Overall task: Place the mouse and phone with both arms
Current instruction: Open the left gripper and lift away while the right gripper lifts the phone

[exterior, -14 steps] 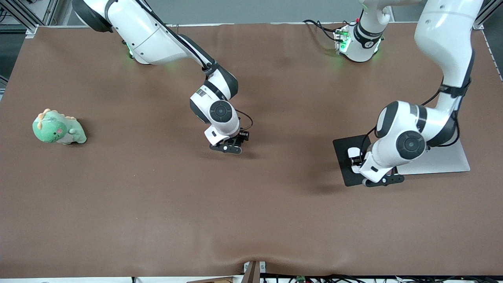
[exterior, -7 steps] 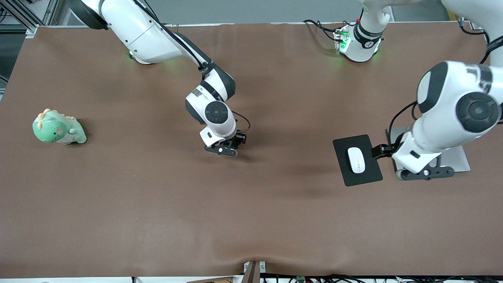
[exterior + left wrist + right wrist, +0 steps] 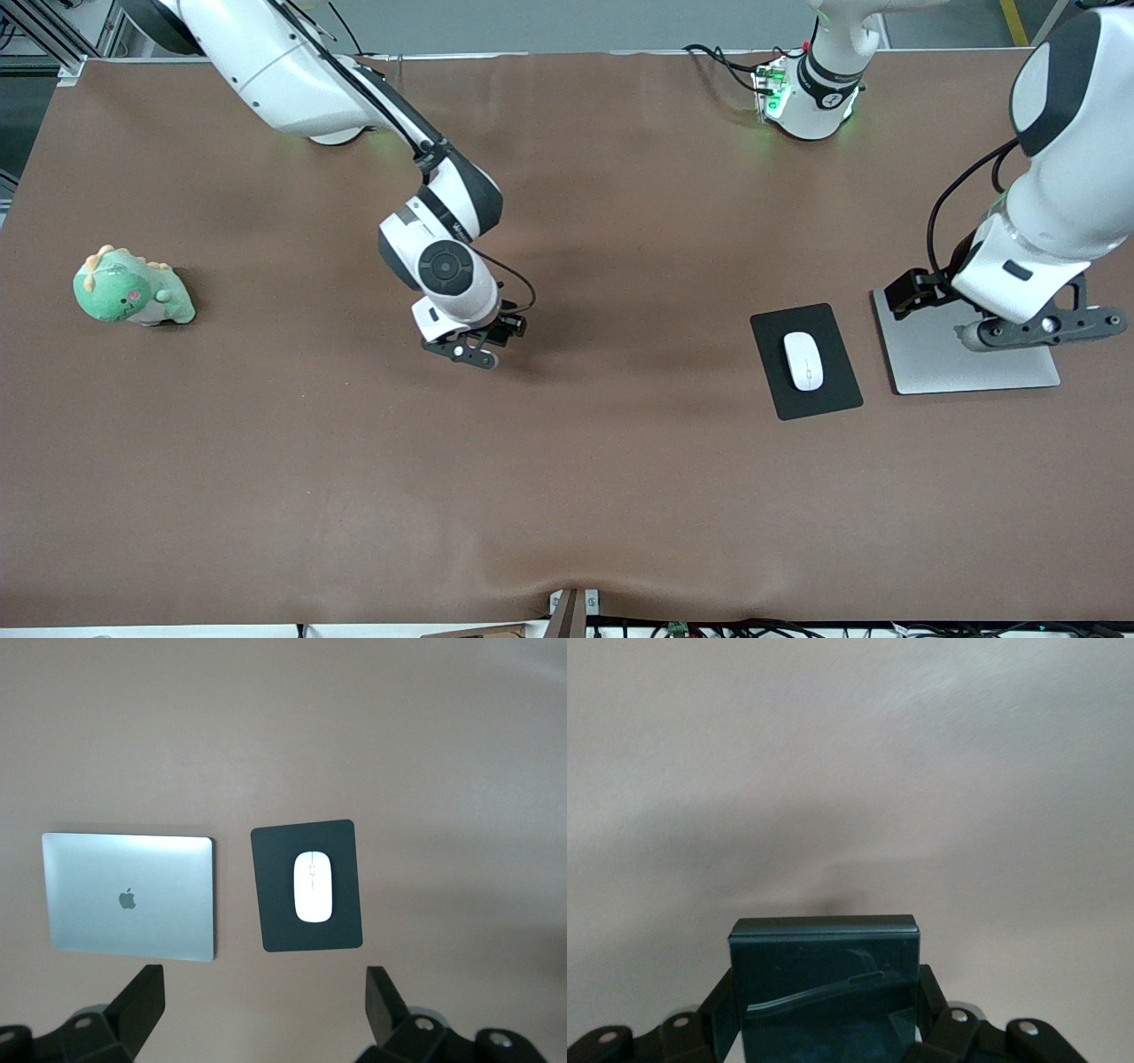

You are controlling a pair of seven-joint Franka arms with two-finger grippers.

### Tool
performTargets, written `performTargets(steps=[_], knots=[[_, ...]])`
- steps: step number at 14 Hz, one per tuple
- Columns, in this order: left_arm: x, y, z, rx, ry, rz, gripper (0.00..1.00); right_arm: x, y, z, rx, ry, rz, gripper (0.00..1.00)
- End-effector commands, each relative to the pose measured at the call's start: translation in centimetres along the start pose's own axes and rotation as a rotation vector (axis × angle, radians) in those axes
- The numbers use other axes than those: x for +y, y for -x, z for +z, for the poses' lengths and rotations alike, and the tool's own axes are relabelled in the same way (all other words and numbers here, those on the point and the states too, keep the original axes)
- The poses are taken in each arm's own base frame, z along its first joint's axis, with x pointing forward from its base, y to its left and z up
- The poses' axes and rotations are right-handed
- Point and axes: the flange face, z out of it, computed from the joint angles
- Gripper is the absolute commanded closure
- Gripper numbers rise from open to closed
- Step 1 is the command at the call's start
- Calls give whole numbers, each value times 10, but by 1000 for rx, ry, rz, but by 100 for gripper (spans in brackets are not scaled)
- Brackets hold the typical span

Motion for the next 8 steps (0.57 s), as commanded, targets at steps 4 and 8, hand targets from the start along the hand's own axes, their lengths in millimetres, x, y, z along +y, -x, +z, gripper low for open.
performTargets(steps=[4,8], knots=[[-22,24,-31,-32,71,-19,0,46,-29,-44,4,30,-11,100],[-35,31,-40,-54,104,-18,0,86,-57,-73,-42,2,-45,100]])
